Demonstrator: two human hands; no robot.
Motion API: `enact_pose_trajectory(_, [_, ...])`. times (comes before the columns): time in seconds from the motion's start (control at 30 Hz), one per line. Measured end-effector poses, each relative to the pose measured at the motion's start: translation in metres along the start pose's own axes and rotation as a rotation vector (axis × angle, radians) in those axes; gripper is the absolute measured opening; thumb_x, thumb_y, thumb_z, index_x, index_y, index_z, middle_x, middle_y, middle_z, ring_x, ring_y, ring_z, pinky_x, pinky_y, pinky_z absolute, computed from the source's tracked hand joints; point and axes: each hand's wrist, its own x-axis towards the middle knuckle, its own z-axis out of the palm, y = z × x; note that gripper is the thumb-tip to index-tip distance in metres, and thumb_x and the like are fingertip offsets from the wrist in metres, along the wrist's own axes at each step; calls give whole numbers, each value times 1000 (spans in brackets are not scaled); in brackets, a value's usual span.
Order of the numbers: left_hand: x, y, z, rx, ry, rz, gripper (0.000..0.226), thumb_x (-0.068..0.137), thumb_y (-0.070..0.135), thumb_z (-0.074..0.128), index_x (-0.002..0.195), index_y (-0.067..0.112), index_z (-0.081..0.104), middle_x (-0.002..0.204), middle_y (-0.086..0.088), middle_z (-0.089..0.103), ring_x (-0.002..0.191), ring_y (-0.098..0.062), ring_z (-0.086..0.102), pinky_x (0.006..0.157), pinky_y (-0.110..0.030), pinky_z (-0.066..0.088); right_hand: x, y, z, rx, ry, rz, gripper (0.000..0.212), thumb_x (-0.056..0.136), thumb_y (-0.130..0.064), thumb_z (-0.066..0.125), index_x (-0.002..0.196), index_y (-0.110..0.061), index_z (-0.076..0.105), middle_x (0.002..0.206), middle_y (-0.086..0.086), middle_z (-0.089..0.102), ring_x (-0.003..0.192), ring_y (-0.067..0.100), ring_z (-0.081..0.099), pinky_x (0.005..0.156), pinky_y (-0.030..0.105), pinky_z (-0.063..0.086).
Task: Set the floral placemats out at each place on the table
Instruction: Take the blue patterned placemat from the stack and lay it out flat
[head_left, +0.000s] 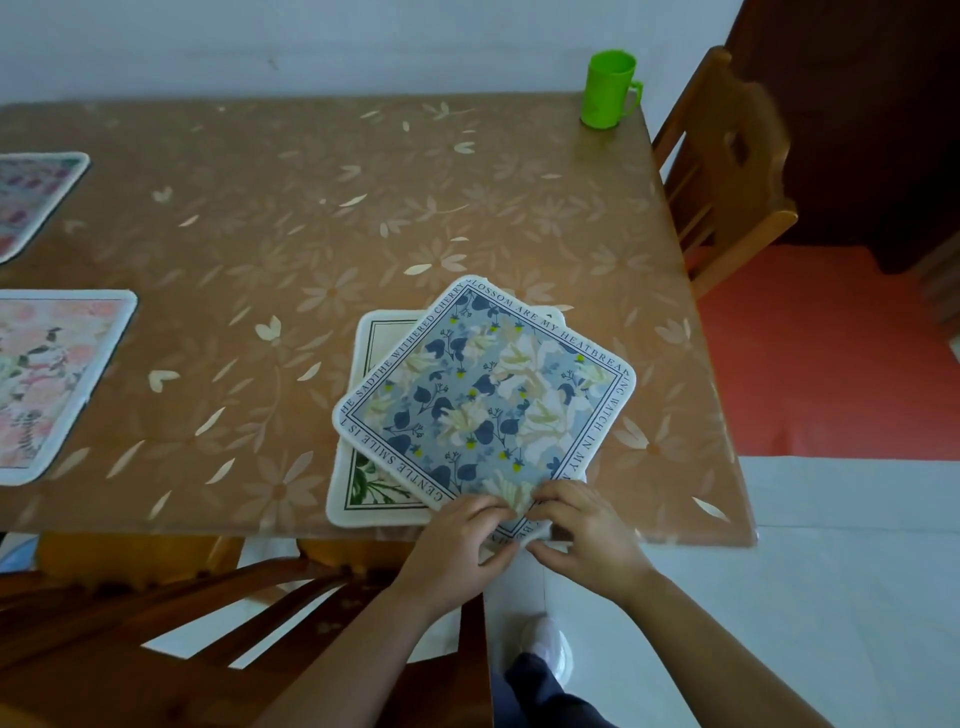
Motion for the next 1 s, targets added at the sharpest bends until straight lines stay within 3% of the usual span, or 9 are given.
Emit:
enact_pose_trajectory(0.13, [1,6,-3,-125,13,-45,31,81,22,65,110,12,62,113,0,57,106,-8,49,91,-10,31,6,-13,-3,16,16,35,14,64,-12,79,73,-9,69,79,9,67,75,27,62,70,36,52])
enact_pose_trajectory(0.27, [5,12,-10,-213,59,-76,22,79,12,67,101,8,65,103,-5,61,95,-14,57,84,-19,44,13,-26,-9,66,60,126,7,70,-8,74,74,-7,68,75,11,63,73,27,58,69,38,50])
enact_pose_trajectory(0.47, [12,18,-38,-289,184,-76,14,76,0,68,87,8,64,87,-3,60,82,-10,58,75,-16,45,28,-56,-27,143,160,147,4,73,-8,72,75,-8,69,75,5,59,75,22,59,67,23,43])
enact_pose_trajectory(0.8, [-7,7,-106,-258,284,-50,11,77,0,68,81,10,65,78,10,58,77,1,56,67,-6,42,40,-71,-29,155,182,167,7,74,-2,70,79,-7,68,83,8,64,84,21,58,78,33,48])
enact_pose_trajectory(1.0, [-31,-1,-127,-158,294,-49,17,73,0,71,84,12,66,80,14,57,85,11,53,68,1,38,54,-89,-19,112,188,122,6,74,-2,71,74,-7,68,78,8,63,78,24,58,72,32,45])
